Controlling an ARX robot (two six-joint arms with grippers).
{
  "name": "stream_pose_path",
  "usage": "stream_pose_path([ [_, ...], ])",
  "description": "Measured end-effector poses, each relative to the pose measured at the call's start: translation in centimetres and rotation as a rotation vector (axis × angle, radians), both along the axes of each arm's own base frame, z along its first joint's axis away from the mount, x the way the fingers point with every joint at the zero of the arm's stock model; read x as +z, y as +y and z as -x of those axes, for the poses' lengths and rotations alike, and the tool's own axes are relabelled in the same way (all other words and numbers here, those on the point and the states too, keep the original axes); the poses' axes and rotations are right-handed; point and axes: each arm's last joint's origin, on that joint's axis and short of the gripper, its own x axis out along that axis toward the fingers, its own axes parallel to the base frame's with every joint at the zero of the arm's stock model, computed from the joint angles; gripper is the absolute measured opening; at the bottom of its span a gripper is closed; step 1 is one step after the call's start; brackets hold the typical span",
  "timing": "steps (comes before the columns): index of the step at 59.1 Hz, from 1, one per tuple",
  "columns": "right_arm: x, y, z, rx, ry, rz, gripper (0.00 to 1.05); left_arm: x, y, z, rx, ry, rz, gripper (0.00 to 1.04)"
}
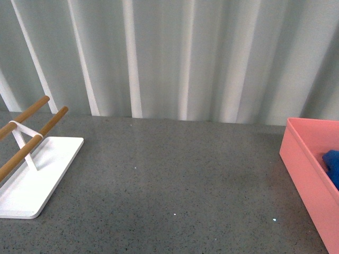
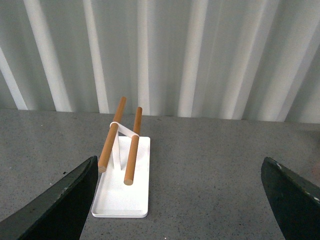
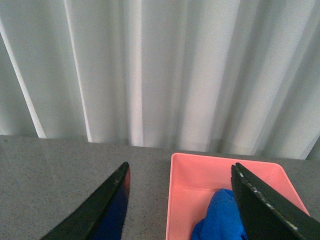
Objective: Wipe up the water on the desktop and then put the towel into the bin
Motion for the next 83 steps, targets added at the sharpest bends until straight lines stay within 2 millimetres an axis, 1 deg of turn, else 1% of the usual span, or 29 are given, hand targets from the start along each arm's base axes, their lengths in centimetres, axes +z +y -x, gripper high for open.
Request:
stream_pose_path([
  [6,-1.0,-0.3,1.2,0.001,-0.003,-0.016,0.37,0.0,0.0,0.0,0.000,0.000,0.000,0.98],
  [7,-1.1,-0.4,1.3,0.009,-0.002,-0.018,0.35,0.0,0.0,0.0,0.000,0.000,0.000,0.98],
  [9,-1.5,-0.8,1.7,0.025,0.000,-0.021,0.28,0.0,0.0,0.0,0.000,0.000,0.000,0.98],
  [17,-2.4,-1.4,2.9,-0.002,-0.001,-0.027,0.03,0.0,0.0,0.0,0.000,0.000,0.000,0.98],
  [35,-3.9,-1.4,5.2,-0.003,-0.001,-0.030,0.03,0.0,0.0,0.0,0.000,0.000,0.000,0.98],
  [51,-4.7,-1.4,6.4,-0.003,-0.008,-0.034,0.03,0.0,0.0,0.0,0.000,0.000,0.000,0.98],
  [54,-4.5,-1.4,6.6,-0.003,-0.030,-0.034,0.03,0.0,0.0,0.0,0.000,0.000,0.000,0.98],
  [83,-4.4,-1.4,8.1,-0.003,-0.036,-0.036,0.03,0.0,0.0,0.0,0.000,0.000,0.000,0.98],
])
